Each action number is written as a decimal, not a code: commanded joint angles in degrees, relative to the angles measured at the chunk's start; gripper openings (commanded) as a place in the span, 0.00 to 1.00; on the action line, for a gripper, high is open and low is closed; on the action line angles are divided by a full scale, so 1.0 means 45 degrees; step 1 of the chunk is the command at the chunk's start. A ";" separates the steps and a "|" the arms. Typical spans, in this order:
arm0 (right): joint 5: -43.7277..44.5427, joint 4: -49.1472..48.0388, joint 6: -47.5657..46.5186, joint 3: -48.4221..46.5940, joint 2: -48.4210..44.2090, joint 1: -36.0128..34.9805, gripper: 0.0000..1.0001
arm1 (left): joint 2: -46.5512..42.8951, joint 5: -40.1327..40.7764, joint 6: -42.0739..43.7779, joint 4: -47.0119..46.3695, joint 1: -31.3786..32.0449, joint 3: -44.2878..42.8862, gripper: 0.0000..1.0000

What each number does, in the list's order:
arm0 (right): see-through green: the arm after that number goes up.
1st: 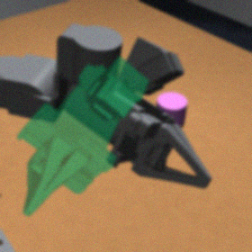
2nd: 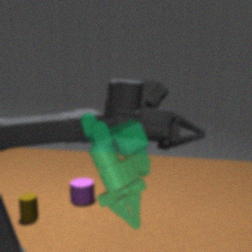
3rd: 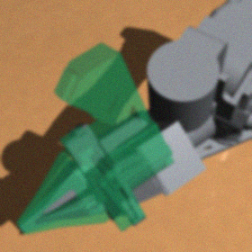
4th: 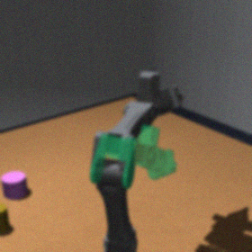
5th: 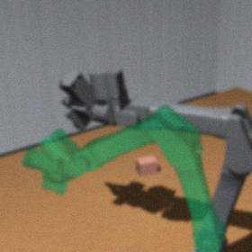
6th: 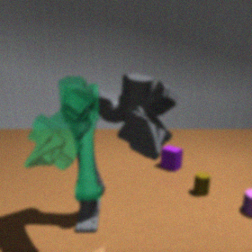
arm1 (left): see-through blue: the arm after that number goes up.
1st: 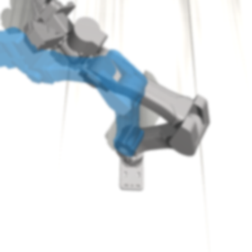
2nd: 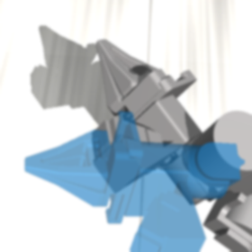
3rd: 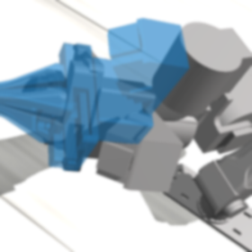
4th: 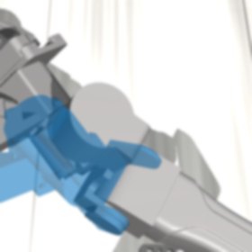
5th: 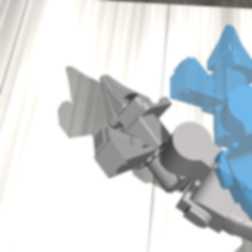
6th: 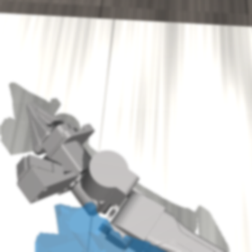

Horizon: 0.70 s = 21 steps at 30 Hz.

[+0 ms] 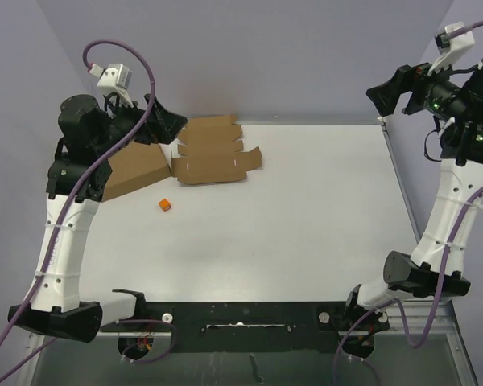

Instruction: Fold the paper box

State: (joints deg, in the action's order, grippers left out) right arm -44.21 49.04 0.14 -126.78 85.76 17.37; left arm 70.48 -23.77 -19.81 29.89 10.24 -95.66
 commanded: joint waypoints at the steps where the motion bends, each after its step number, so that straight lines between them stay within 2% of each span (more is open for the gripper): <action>1: 0.1270 0.0036 -0.0060 0.0427 0.0590 -0.0625 0.98 | 0.0064 0.0669 -0.0037 -0.0761 -0.0454 0.1275 0.98; 7: 0.2326 -0.0327 -0.0125 0.2402 0.0473 -0.1591 0.98 | -0.0603 0.0311 -0.0828 -0.1912 -0.1420 0.4326 0.98; 14: 0.2153 -0.1045 -0.1098 0.6750 -0.1222 -0.3296 0.98 | -0.1356 -0.0970 -0.1617 -0.2790 -0.2261 0.7587 0.98; 17: 0.1275 -0.1596 -0.1577 0.8818 -0.2058 -0.3844 0.98 | -0.1686 -0.0890 -0.1688 -0.3191 -0.2249 0.8780 0.98; 21: -0.0349 -0.2978 -0.1830 1.1418 -0.2982 -0.3946 0.98 | -0.1702 0.0378 -0.0988 -0.3268 -0.1449 0.9463 0.97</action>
State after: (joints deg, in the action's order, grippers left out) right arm -38.48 44.93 -6.02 -82.56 77.62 -0.49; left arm 65.21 -24.99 -26.30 21.17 0.93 -53.84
